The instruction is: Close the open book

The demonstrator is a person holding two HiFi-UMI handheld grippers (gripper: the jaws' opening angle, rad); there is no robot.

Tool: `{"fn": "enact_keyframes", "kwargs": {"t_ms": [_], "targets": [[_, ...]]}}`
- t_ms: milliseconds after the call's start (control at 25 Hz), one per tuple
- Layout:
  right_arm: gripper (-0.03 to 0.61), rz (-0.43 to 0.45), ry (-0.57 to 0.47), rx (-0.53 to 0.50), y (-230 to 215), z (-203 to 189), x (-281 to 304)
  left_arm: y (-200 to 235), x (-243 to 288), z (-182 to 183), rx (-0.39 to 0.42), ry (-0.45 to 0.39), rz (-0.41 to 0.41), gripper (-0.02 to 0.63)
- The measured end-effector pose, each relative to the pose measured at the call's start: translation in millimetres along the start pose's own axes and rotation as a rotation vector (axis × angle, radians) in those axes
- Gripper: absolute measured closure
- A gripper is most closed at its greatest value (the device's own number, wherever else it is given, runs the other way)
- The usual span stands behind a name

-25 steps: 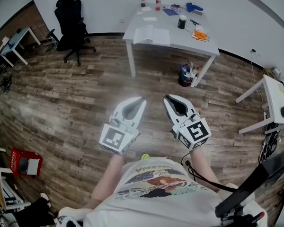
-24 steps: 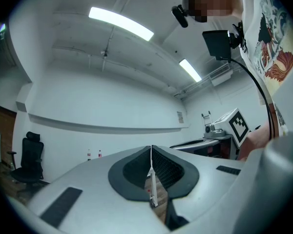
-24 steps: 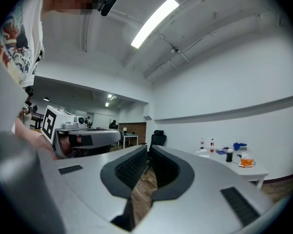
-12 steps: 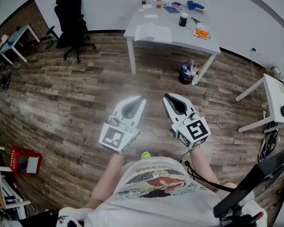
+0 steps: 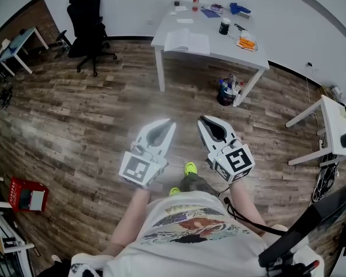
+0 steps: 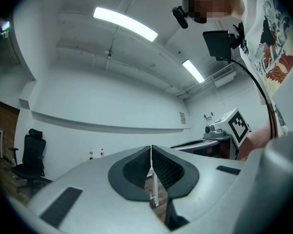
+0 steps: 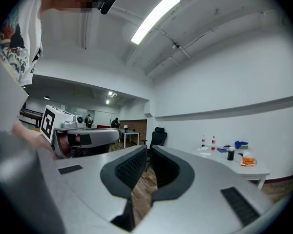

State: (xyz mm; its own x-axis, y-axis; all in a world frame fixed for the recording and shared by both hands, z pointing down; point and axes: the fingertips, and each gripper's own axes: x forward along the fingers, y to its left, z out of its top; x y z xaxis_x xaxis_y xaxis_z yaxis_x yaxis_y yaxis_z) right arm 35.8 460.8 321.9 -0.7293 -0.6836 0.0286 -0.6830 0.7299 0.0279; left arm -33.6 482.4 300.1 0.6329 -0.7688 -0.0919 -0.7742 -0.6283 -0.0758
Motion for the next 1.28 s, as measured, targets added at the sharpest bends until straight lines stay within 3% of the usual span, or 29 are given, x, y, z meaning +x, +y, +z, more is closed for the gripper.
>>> {"fn": "enact_keyframes", "kwargs": {"t_ms": [440,680,1280], "targets": [[0.552,0.012,0.005,0.035,-65.1,-7.7,40.4,37.5,53.7,-14.3,0.003,0.034,0.026,0.6],[0.551,0.039,0.008,0.038,-111.9,-6.7,71.6,57.3,98.6,-17.0,0.055,0.027,0.029,0.6],[0.551,0.127,0.034,-0.023,-217.6,-15.6,133.0,106.1,209.1,-37.9,0.057,0.042,0.079,0.6]]}}
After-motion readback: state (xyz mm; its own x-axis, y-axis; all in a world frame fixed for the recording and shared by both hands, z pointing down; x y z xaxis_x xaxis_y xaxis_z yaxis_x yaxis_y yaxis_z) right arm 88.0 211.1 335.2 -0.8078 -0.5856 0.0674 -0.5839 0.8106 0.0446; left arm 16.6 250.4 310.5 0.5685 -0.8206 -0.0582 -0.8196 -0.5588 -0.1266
